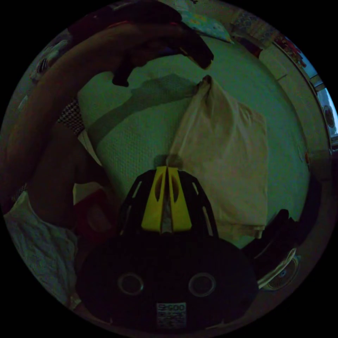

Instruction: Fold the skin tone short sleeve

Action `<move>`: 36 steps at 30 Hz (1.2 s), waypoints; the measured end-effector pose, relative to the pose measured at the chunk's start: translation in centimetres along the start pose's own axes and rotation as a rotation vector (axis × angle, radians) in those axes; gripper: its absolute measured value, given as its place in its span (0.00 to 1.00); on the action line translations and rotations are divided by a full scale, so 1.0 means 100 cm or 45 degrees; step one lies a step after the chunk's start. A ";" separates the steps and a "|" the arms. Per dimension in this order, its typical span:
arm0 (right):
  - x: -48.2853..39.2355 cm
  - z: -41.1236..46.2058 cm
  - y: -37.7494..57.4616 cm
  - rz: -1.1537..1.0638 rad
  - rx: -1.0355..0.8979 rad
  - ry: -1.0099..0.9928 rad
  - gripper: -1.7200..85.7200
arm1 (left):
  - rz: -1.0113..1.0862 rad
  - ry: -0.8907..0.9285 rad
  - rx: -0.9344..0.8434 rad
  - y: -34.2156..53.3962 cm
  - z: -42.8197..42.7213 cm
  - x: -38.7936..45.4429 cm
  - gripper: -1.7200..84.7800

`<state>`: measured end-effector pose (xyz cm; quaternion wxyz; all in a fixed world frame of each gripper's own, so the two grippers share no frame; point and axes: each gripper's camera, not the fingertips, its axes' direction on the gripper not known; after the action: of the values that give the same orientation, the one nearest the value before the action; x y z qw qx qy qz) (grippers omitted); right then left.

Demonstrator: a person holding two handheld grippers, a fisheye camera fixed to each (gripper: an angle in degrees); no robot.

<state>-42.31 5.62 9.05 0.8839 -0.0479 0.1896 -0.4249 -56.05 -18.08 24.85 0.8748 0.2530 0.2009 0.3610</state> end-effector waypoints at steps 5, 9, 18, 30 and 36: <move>0.003 0.008 -0.008 -0.009 -0.011 0.004 0.00 | 0.093 0.027 -0.015 0.002 -0.003 0.020 0.05; 0.006 0.013 -0.012 -0.007 -0.015 -0.007 0.00 | 0.196 -0.040 -0.070 0.003 0.003 0.044 0.06; 0.012 0.022 -0.014 -0.013 -0.013 -0.001 0.00 | 0.204 -0.085 -0.087 -0.003 0.008 0.060 0.08; 0.023 0.029 -0.007 -0.030 -0.011 0.007 0.00 | 0.151 -0.157 -0.123 -0.009 0.011 0.064 0.11; 0.031 0.030 0.002 -0.027 -0.010 0.001 0.00 | 0.111 -0.124 -0.107 -0.008 0.003 0.061 0.07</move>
<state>-39.24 3.14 10.83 0.8791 -0.0531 0.1910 -0.4334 -51.48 -14.22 23.56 0.8769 0.2417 0.1316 0.3941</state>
